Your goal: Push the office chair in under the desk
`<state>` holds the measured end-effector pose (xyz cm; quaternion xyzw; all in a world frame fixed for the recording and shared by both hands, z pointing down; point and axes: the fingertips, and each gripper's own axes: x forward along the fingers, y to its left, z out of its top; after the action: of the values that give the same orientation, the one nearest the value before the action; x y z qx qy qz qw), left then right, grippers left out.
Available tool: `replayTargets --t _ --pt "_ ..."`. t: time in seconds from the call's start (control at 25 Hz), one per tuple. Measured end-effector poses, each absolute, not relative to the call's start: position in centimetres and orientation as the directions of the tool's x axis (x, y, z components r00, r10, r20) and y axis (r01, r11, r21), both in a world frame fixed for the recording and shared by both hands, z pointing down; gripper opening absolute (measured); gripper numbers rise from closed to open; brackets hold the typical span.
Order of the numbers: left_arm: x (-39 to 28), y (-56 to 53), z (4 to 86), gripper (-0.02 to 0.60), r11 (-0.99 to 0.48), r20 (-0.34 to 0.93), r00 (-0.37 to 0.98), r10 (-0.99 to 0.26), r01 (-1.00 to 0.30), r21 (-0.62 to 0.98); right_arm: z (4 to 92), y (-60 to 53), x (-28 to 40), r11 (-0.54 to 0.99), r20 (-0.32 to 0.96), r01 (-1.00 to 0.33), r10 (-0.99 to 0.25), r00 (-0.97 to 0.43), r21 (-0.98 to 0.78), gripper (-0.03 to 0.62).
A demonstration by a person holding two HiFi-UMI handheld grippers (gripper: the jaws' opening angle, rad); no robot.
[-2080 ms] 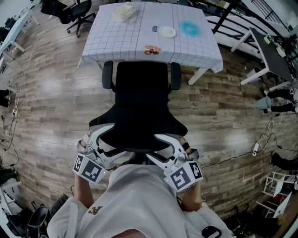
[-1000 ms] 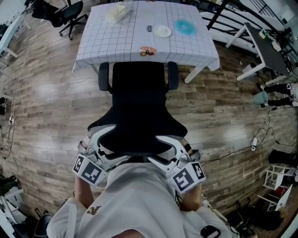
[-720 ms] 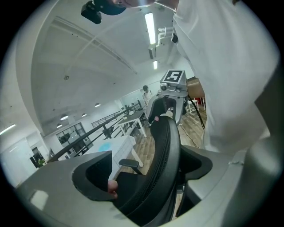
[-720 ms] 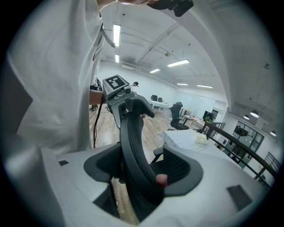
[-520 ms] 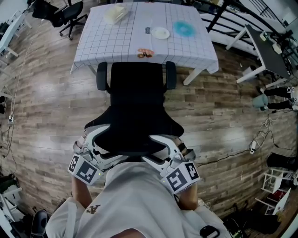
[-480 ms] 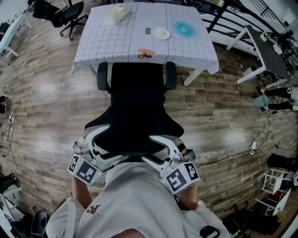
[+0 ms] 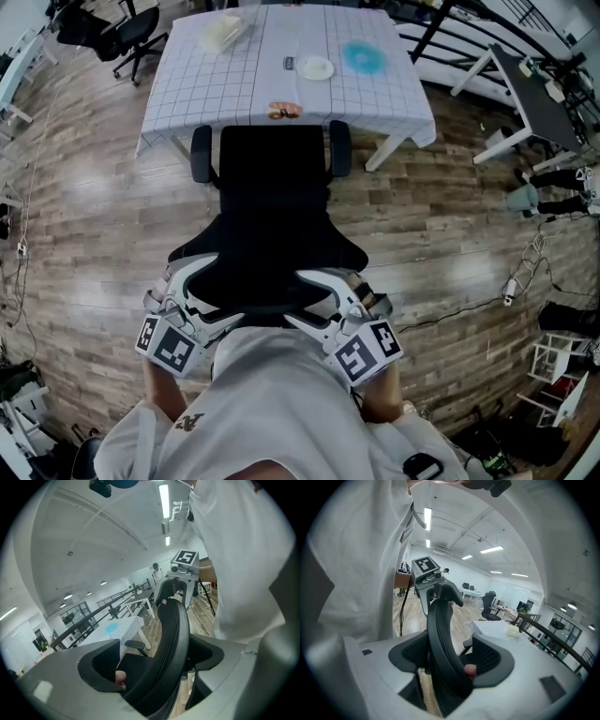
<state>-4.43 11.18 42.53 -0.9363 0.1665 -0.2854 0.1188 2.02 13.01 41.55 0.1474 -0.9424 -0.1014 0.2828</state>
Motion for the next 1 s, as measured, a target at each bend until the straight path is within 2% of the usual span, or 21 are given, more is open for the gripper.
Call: replayTargets --t 0.16,0.48,1.0 --pt "-4.7 10.8 42.6 0.425 -0.93 0.527 0.775 -0.348 -0.213 -0.301 41.4 12.5 1.7 0.94 0.509 -0.221 -0.328 -0.796 0.261 0.302" --pt "-5.4 8.7 42.5 0.425 -0.935 0.512 0.797 -0.319 -0.177 -0.308 41.4 10.7 1.0 0.935 0.514 -0.253 -0.349 -0.784 0.248 0.304" --pt "-3.7 4.5 42.9 0.416 -0.926 0.505 0.795 -0.335 -0.18 -0.332 41.9 6.3 2.7 0.932 0.522 -0.251 -0.354 -0.776 0.261 0.305"
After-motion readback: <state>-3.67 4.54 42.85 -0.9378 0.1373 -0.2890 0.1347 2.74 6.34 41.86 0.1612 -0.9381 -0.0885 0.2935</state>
